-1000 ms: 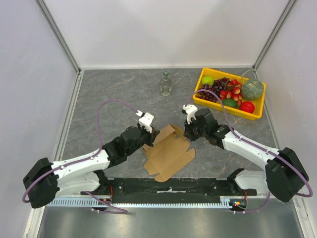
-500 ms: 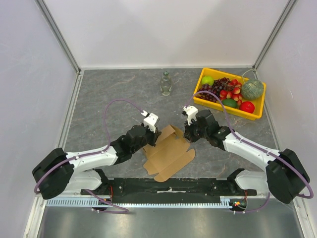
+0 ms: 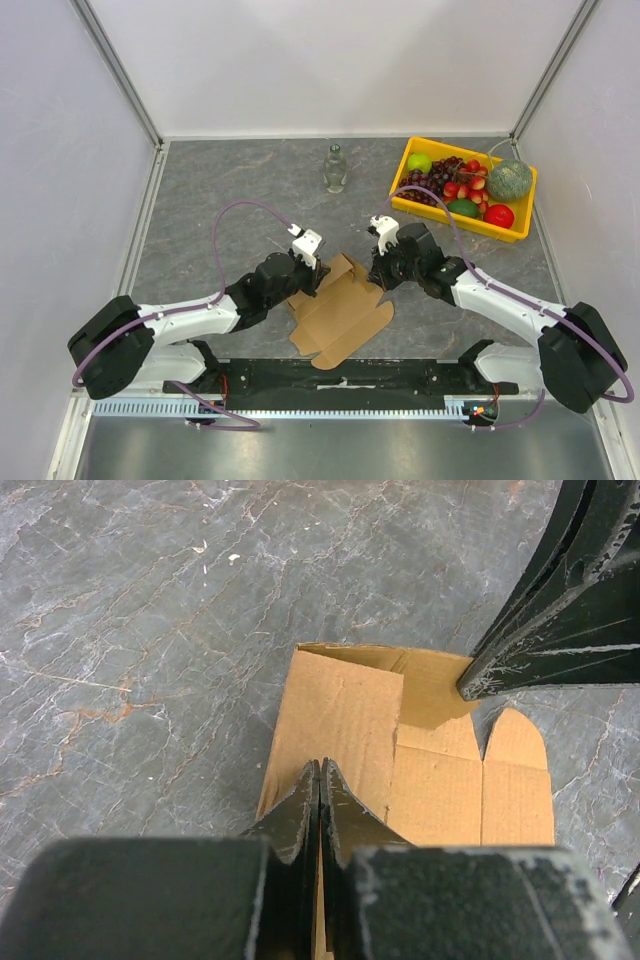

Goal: Fold the paper box

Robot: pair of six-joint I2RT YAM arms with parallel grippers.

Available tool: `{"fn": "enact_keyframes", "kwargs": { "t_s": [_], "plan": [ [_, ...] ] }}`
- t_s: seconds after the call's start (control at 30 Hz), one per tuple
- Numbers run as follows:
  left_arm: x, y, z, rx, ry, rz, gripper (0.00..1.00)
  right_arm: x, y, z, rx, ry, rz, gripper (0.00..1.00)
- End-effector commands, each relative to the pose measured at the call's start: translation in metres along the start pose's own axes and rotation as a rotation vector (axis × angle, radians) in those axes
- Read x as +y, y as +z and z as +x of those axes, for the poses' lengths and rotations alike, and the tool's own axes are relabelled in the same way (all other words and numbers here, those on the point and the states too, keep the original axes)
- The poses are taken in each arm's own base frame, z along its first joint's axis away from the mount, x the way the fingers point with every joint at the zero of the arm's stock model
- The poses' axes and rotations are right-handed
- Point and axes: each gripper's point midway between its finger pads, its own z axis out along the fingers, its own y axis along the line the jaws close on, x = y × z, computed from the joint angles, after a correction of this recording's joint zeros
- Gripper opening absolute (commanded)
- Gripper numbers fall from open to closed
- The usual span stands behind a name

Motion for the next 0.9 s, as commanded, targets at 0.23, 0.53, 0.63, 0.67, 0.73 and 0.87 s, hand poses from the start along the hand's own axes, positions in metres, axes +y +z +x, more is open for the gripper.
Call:
{"fn": "enact_keyframes", "kwargs": {
  "t_s": [0.23, 0.53, 0.63, 0.67, 0.73, 0.87],
  "plan": [
    [-0.004, 0.002, 0.000, -0.015, 0.040, 0.038, 0.02, 0.020, 0.000, -0.010, -0.057, 0.038, -0.099, 0.06],
    [-0.009, 0.005, 0.008, 0.013, 0.048, 0.067, 0.02, 0.021, -0.003, -0.004, -0.051, 0.045, -0.106, 0.26],
    [-0.010, 0.006, 0.013, 0.029, 0.048, 0.076, 0.02, 0.019, -0.009, -0.011, -0.079, 0.048, -0.085, 0.32],
    [-0.010, 0.006, 0.015, 0.034, 0.048, 0.078, 0.02, 0.020, -0.011, -0.013, -0.086, 0.045, -0.081, 0.35],
    [-0.010, 0.006, 0.017, 0.039, 0.048, 0.081, 0.02, 0.018, -0.016, -0.021, -0.112, 0.043, -0.066, 0.40],
    [-0.009, 0.004, 0.015, 0.033, 0.051, 0.074, 0.02, 0.016, -0.027, -0.043, -0.176, 0.033, -0.029, 0.51]
  ]
}}
